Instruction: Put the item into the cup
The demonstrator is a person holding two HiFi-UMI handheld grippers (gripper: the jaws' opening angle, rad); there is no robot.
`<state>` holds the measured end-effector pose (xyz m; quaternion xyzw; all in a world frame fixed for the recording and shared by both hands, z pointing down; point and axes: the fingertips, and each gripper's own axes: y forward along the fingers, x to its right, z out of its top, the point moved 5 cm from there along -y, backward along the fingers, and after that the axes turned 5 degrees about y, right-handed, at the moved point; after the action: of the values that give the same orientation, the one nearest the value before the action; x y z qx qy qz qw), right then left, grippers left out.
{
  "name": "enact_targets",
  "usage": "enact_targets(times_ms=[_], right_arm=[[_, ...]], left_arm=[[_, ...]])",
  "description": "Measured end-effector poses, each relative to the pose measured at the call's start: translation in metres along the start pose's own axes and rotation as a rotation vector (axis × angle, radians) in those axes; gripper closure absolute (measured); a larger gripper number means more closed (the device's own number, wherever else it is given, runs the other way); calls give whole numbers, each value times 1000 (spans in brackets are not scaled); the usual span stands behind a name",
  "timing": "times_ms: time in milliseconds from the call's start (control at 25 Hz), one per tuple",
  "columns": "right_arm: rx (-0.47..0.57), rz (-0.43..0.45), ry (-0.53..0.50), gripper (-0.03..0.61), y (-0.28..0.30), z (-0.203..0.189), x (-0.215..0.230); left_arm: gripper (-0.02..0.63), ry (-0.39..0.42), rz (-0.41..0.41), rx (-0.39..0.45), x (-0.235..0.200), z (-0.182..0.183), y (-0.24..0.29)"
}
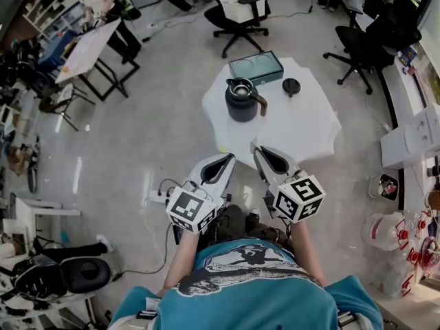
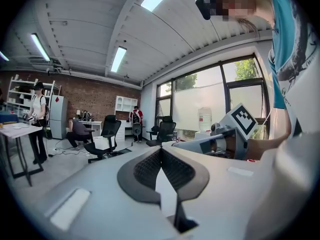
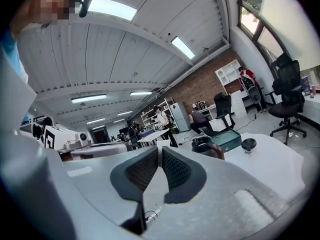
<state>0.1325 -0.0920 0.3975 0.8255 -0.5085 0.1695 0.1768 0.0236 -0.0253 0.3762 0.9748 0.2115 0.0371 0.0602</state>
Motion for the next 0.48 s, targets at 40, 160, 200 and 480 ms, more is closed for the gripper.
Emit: enact_targets(times_ms=[40,160,200,480], right_arm=[[0,1,5,554,0,0,0],[-10,1,8,554,2,-2,-2],[-13,2,9,554,3,-3,-3],[-16,-14,18,554,13,-2,5]], left_arm=[[611,-1,3,-3,0,0,-1],[611,-4,11,-9,-3,1,-6],[611,-7,13,-11,-4,0,-7],[611,-15,-14,-20,-14,-6,5]])
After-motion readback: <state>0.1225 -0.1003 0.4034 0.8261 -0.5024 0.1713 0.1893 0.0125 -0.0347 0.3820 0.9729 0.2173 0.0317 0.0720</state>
